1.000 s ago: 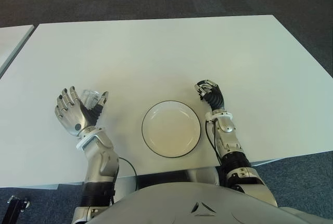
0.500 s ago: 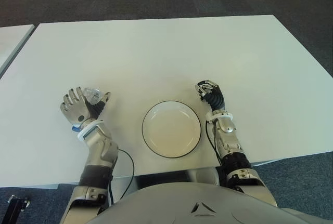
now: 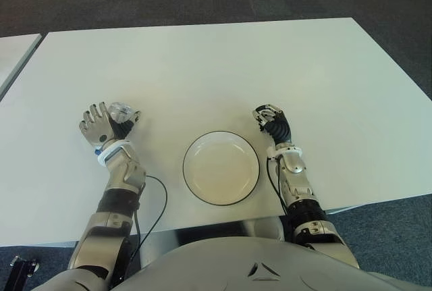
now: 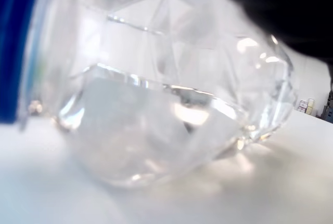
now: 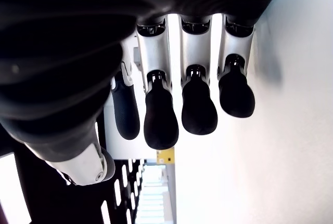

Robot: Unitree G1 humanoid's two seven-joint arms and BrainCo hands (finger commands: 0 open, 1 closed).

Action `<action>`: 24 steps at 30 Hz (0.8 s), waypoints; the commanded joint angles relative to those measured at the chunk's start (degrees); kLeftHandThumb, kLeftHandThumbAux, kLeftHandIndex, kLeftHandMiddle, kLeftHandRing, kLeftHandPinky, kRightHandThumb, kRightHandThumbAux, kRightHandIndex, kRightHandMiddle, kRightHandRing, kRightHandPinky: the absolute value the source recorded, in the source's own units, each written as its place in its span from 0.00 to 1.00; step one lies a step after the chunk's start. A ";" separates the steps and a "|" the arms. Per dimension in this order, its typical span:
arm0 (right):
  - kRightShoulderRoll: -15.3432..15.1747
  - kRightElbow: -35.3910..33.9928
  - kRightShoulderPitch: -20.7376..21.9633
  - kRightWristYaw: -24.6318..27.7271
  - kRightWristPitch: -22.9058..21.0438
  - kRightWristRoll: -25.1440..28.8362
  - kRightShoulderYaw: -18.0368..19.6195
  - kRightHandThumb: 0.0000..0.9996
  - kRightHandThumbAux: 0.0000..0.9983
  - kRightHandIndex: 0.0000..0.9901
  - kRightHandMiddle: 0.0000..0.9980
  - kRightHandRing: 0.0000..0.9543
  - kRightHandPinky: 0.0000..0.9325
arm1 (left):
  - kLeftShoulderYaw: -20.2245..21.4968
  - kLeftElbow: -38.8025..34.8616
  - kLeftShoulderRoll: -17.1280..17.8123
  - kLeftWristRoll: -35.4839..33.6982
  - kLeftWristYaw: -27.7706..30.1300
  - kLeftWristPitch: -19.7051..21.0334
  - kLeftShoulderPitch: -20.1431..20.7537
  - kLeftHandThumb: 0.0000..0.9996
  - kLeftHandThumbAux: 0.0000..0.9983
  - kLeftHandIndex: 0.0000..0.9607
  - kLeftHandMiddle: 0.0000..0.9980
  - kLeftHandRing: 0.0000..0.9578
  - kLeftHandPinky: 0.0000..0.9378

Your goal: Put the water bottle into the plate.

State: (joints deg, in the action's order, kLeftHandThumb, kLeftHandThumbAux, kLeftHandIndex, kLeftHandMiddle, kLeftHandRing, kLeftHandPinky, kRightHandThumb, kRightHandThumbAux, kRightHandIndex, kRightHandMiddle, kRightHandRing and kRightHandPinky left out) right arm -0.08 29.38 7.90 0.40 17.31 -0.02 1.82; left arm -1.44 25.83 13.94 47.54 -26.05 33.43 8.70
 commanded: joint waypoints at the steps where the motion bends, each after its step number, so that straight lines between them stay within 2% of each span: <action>1: 0.16 0.27 -1.48 -0.52 -2.17 0.06 0.24 0.70 0.73 0.44 0.76 0.78 0.78 | -1.64 3.70 -0.87 -3.00 1.39 -0.01 -1.37 0.28 0.32 0.00 0.00 0.00 0.00; 9: 0.18 0.05 -1.60 -0.71 -2.18 0.24 0.29 0.70 0.73 0.44 0.76 0.78 0.78 | -2.67 3.91 -0.76 -3.83 2.01 1.61 -0.77 0.26 0.37 0.00 0.01 0.00 0.00; 11: 0.18 0.07 -1.59 -0.54 -2.11 0.39 0.33 0.70 0.73 0.44 0.76 0.78 0.78 | -2.45 3.28 -1.12 -4.07 1.05 1.80 -1.09 0.27 0.38 0.00 0.02 0.00 0.03; 14: 0.19 -0.03 -1.57 -0.34 -2.17 0.61 0.43 0.70 0.73 0.44 0.76 0.78 0.77 | -2.16 2.21 -1.50 -4.33 -0.35 1.83 -1.61 0.32 0.38 0.04 0.11 0.11 0.18; 17: 0.25 -0.04 -1.56 -0.34 -2.27 0.75 0.54 0.70 0.73 0.44 0.75 0.77 0.78 | -1.48 0.74 -1.95 -4.95 -2.28 1.07 -2.32 0.38 0.38 0.15 0.25 0.28 0.37; 20: 0.29 -0.05 -1.57 -0.48 -2.28 0.69 0.58 0.70 0.73 0.44 0.75 0.77 0.78 | -1.12 -0.03 -2.15 -5.62 -3.77 0.29 -2.84 0.46 0.40 0.25 0.35 0.39 0.49; 24: 0.31 -0.16 -1.53 -0.60 -2.30 0.55 0.58 0.70 0.73 0.44 0.76 0.78 0.79 | -1.04 -0.07 -2.03 -6.15 -5.22 -0.70 -3.07 0.55 0.42 0.38 0.47 0.50 0.59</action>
State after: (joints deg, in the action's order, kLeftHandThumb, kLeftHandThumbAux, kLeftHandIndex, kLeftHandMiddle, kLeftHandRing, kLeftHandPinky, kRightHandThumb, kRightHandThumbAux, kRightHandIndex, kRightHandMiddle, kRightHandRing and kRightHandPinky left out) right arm -0.03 28.50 7.35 -0.11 16.75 0.30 2.30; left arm -2.52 24.52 13.29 43.99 -31.67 32.95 7.94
